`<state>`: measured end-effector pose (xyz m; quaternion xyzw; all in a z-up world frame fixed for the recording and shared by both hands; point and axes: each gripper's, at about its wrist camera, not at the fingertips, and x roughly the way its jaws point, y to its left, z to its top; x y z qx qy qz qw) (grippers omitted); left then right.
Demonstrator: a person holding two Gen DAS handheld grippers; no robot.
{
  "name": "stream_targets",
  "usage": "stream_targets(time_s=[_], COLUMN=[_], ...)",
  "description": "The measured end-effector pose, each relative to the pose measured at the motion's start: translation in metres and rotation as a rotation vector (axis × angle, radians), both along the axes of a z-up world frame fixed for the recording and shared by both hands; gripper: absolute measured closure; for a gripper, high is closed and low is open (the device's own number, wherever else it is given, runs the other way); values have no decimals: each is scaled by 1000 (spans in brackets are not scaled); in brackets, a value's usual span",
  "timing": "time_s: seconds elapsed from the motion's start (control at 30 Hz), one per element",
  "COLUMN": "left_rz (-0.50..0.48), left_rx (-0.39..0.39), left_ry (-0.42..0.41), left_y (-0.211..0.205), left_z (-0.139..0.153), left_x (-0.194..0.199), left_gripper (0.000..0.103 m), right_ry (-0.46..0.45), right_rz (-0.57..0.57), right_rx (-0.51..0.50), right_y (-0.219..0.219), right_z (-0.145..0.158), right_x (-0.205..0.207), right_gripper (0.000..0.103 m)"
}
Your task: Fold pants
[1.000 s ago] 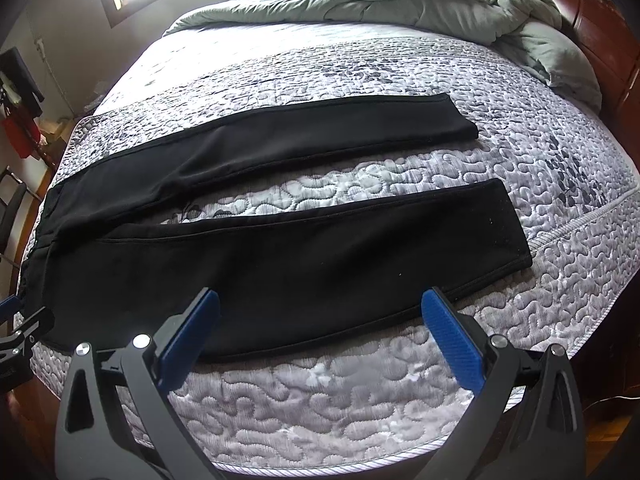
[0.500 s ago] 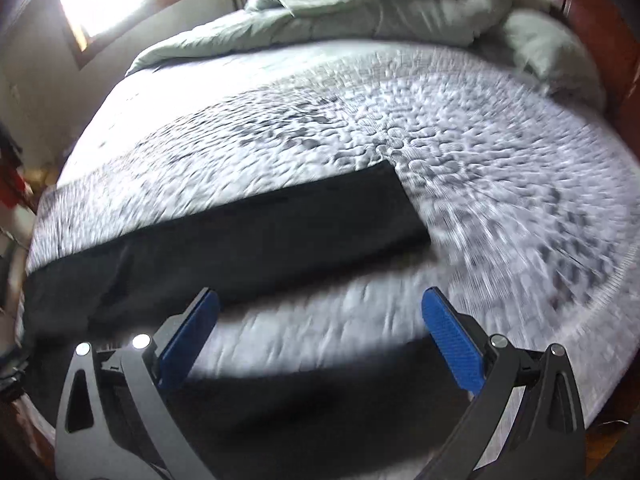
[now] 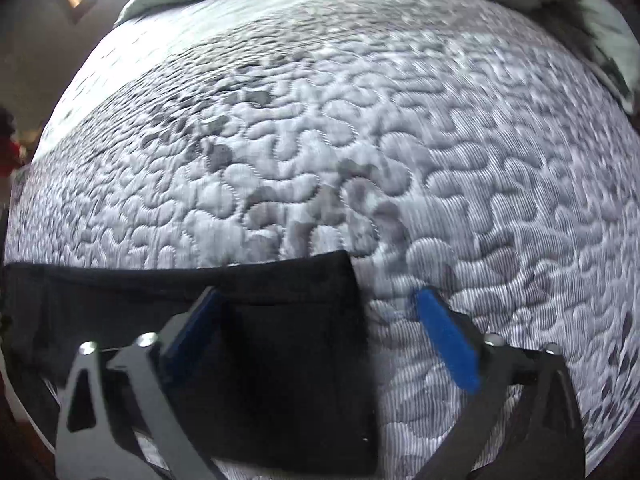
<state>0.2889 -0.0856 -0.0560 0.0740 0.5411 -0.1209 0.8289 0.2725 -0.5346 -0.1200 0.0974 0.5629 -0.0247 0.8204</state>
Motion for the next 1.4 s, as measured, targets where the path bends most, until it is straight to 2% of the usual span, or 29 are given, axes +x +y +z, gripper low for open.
stream_targets(time_s=[0.03,0.07,0.13,0.17,0.23,0.33,0.43,0.47,0.67,0.73,0.83,0.9,0.97,1.0,1.03,1.1,1.13,1.27,1.4], left_rz=[-20,-53,-113,-154,-215,-335,-450,-503,-690,-742,-772,-777,-779,-778,-778,-776,-773,-699,-669], left_rx=[1,2,4,-4,-9,-7,-64,-102,-201,-256,-304,-324,-354,-353,-348,-299,-288,-292,-196], left_ry=[-4,-8,-4,3,14,12,43,71,206,303,426,450,472,477,480,449,422,250,61], left_y=[-4,-11,-22,-29,-42,-63,-80,-87,-114,-119,-121,-120,-115,-112,-108,-103,-100,-82,-73], left_z=[0,-2,-4,-6,-10,-14,-18,-20,-32,-35,-41,-40,-39,-40,-39,-41,-39,-8,30], left_x=[2,6,12,17,24,35,47,51,66,70,72,73,71,71,70,67,64,45,-13], left_gripper=[4,4,4,4,4,4,4,4,4,4,5,5,15,34,61,87,92,96,96], right_ry=[-11,-14,-21,-27,-79,-174,-254,-266,-338,-349,-364,-374,-385,-391,-395,-406,-409,-426,-447], right_rz=[45,57,106,118,123,127,120,121,167,176,187,192,189,185,180,166,161,134,114], right_rx=[29,24,-59,-59,36,96,171,181,196,185,185,183,183,187,192,201,208,184,143], right_y=[3,6,11,12,5,-4,-15,-14,-10,-8,-7,-6,-4,-4,-4,-4,-4,-1,4], right_z=[3,5,14,17,32,58,78,82,105,111,116,118,119,120,120,121,120,120,119], right_x=[-2,-4,-12,-13,-24,-44,-57,-58,-75,-81,-85,-86,-86,-87,-87,-88,-88,-96,-115], right_gripper=[51,57,96,96,97,97,97,97,97,97,97,97,97,97,97,97,97,97,97])
